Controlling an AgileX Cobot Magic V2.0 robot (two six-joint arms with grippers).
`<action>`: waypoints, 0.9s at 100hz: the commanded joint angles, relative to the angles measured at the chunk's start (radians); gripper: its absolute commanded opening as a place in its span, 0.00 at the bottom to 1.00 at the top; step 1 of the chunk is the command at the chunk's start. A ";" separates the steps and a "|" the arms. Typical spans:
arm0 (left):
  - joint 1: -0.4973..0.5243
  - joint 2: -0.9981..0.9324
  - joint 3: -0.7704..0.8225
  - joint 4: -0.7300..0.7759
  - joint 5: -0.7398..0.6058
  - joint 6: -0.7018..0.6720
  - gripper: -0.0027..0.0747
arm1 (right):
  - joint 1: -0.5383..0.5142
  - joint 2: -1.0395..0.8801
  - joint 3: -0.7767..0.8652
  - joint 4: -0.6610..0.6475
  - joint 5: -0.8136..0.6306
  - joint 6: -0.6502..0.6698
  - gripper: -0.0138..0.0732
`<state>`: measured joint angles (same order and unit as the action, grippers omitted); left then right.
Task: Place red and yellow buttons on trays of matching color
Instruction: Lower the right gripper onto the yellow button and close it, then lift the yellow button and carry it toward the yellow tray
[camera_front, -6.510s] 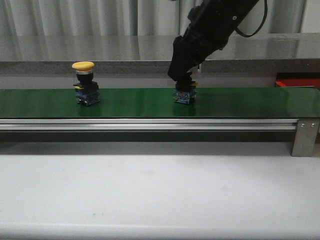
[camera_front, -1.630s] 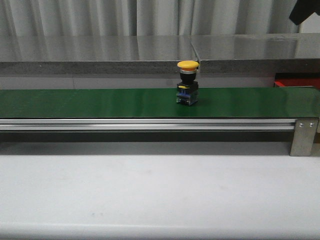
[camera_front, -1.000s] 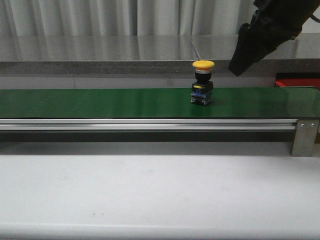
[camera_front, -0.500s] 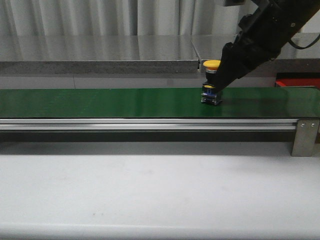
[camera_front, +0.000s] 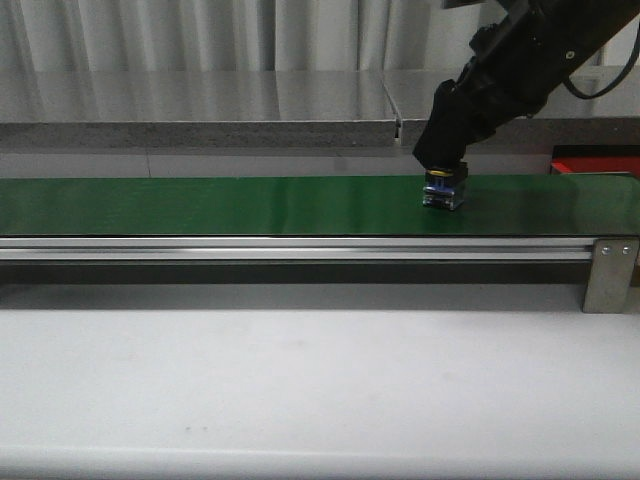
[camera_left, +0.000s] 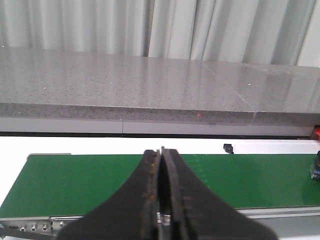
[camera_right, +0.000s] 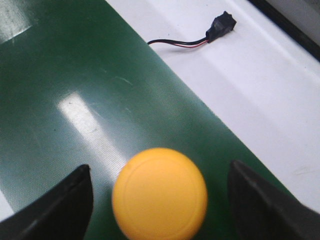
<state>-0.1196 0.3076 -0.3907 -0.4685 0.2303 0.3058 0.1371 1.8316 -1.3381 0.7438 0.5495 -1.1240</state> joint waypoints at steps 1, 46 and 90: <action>-0.006 0.008 -0.026 -0.014 -0.071 -0.005 0.01 | 0.001 -0.028 -0.027 0.041 -0.035 -0.014 0.68; -0.006 0.008 -0.026 -0.014 -0.071 -0.005 0.01 | -0.040 -0.128 -0.027 0.048 -0.040 0.027 0.15; -0.006 0.008 -0.026 -0.014 -0.071 -0.005 0.01 | -0.410 -0.471 0.196 -0.016 -0.010 0.296 0.15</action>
<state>-0.1196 0.3076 -0.3907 -0.4685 0.2303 0.3058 -0.1984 1.4701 -1.1911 0.7120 0.5871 -0.8753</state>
